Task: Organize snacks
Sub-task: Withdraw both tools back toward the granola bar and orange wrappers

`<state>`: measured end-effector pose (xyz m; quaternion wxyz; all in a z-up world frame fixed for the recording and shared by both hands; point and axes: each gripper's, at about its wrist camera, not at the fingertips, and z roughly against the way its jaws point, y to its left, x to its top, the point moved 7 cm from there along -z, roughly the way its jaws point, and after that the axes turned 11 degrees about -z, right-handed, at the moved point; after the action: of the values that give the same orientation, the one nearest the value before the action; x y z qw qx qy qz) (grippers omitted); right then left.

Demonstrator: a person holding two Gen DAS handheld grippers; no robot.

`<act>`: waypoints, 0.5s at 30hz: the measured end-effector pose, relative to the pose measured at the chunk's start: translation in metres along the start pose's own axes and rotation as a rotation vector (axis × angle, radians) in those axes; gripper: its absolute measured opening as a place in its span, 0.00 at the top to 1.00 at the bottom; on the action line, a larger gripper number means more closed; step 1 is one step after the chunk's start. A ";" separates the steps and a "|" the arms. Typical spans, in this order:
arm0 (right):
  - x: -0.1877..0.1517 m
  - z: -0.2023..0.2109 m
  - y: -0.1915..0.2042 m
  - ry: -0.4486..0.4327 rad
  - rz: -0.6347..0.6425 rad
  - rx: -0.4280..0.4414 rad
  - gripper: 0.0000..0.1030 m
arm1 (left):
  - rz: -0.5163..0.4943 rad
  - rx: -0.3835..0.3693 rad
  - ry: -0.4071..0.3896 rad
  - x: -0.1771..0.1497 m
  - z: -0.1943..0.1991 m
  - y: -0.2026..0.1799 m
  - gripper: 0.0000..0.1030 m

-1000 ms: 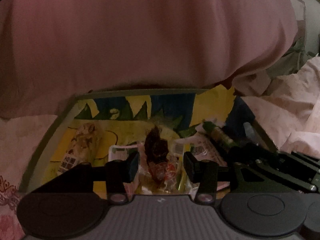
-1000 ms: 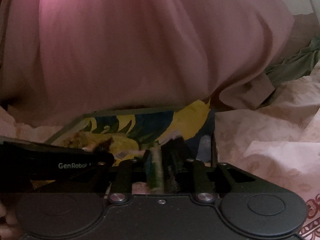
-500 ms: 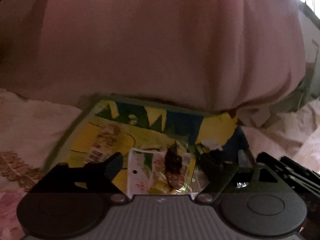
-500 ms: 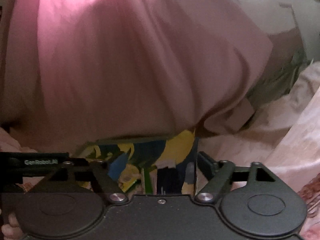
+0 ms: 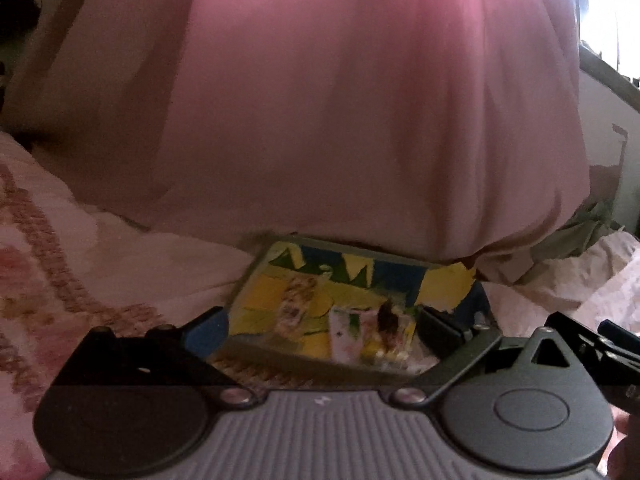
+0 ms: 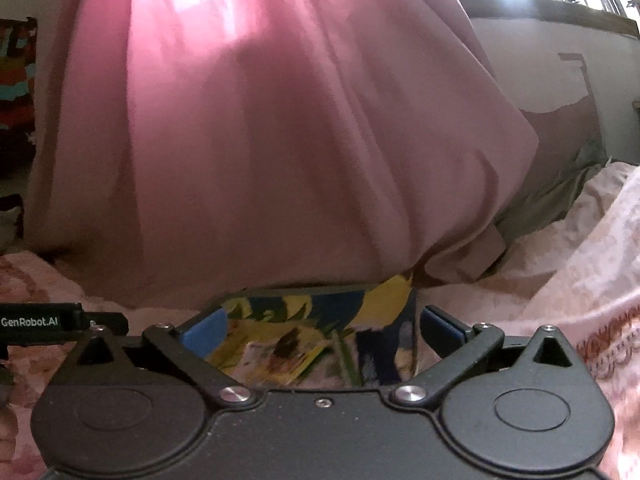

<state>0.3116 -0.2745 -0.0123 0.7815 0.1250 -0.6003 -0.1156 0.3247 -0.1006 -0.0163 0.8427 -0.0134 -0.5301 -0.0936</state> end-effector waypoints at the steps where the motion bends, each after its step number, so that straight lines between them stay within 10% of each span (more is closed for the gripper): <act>1: -0.004 0.008 0.005 0.002 0.002 0.001 0.01 | -0.003 0.006 0.000 -0.002 0.007 0.003 0.01; 15: -0.060 0.076 0.066 0.070 0.083 0.024 0.01 | -0.003 0.109 0.038 -0.059 0.099 0.063 0.00</act>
<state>0.2251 -0.1963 -0.0263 0.8046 0.1132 -0.5786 -0.0713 0.2228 -0.0181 -0.0210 0.8520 0.0351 -0.5181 -0.0660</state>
